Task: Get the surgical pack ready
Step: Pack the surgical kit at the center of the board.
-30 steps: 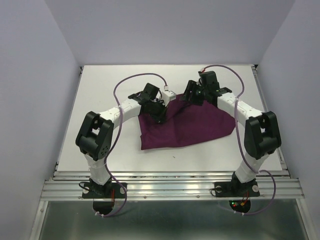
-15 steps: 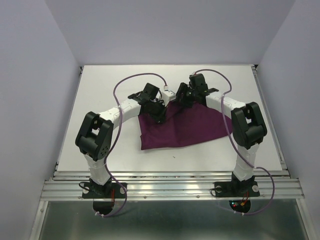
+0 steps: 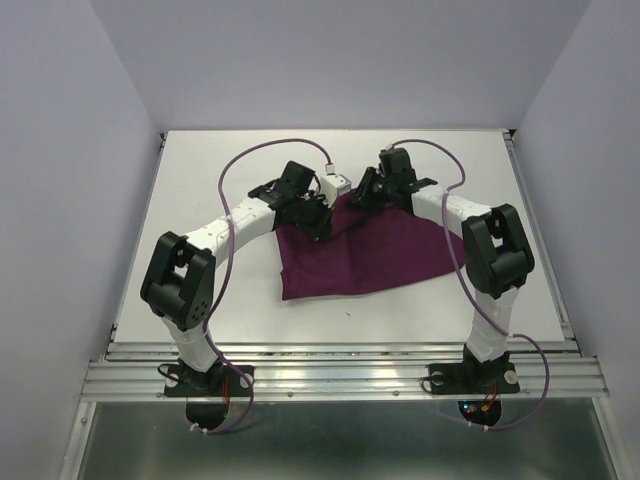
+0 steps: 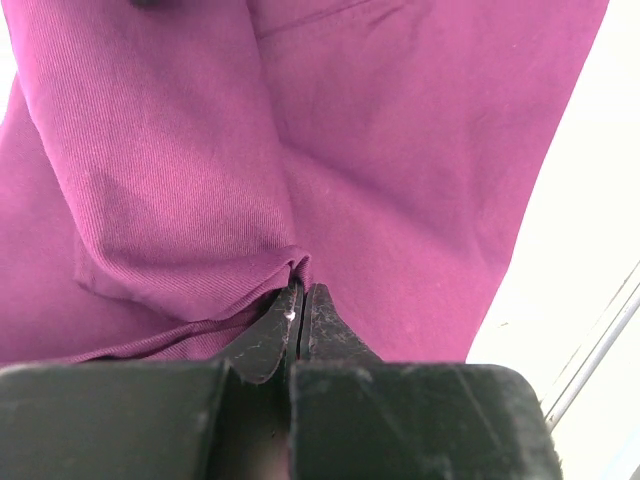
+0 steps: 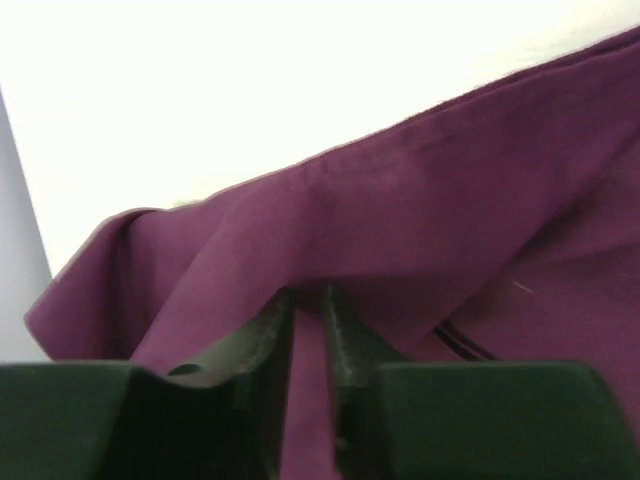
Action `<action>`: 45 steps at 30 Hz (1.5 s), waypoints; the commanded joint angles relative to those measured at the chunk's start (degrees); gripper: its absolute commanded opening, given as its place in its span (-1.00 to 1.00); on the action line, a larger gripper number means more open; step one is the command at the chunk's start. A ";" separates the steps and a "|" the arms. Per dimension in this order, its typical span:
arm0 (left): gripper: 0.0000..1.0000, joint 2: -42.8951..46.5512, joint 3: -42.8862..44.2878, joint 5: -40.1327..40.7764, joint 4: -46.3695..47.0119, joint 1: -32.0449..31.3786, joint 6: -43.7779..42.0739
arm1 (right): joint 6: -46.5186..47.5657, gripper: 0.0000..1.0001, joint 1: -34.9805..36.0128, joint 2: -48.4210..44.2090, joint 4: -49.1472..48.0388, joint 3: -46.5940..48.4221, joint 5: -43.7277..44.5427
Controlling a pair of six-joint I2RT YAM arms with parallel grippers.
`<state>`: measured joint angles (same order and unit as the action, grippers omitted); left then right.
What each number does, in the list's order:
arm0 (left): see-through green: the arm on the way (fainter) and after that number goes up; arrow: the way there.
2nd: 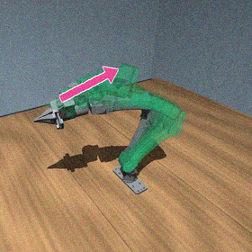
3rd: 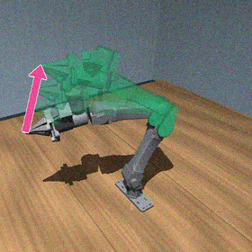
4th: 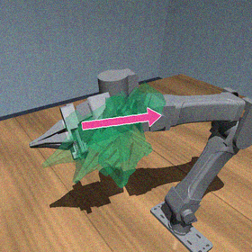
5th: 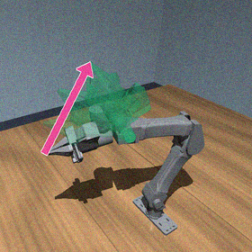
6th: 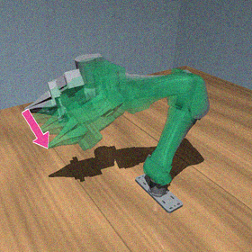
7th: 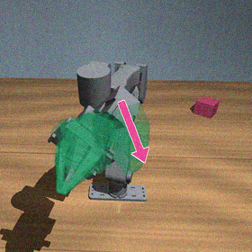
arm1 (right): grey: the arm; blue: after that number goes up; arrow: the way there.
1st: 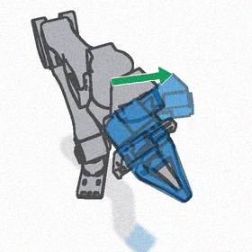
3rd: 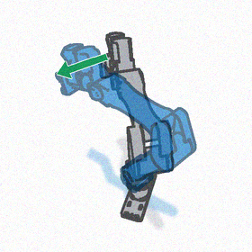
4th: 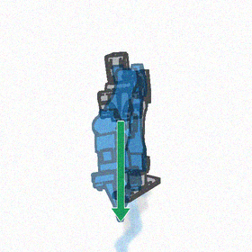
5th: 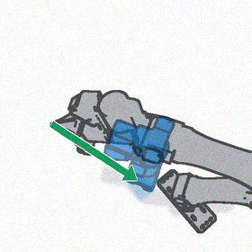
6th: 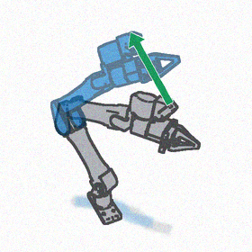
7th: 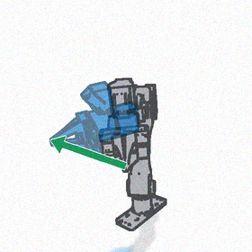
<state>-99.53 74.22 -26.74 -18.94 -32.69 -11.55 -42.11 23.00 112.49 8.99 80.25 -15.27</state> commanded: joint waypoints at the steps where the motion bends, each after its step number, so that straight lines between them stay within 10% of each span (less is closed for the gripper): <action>1: -1.00 3.02 -0.65 -2.61 -1.54 -0.45 -0.58 | 0.62 -0.25 0.55 -4.81 -4.42 -0.97 1.90; 5: -1.00 2.93 -0.83 -3.31 -1.63 -0.45 -0.75 | 5.17 0.29 0.55 -5.09 -2.33 2.70 6.11; 22: -1.00 2.93 -0.92 -2.88 -1.54 -0.45 -1.02 | 18.29 0.54 -0.06 20.84 20.00 40.16 -5.11; 45: -1.00 2.76 -0.04 1.43 -1.01 -0.54 0.47 | 16.53 0.16 -1.12 1.96 7.80 11.35 -24.10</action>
<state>-99.04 73.52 -26.24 -19.55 -32.69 -11.68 -25.41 21.96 119.87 21.39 94.15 -35.03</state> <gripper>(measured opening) 0.034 0.588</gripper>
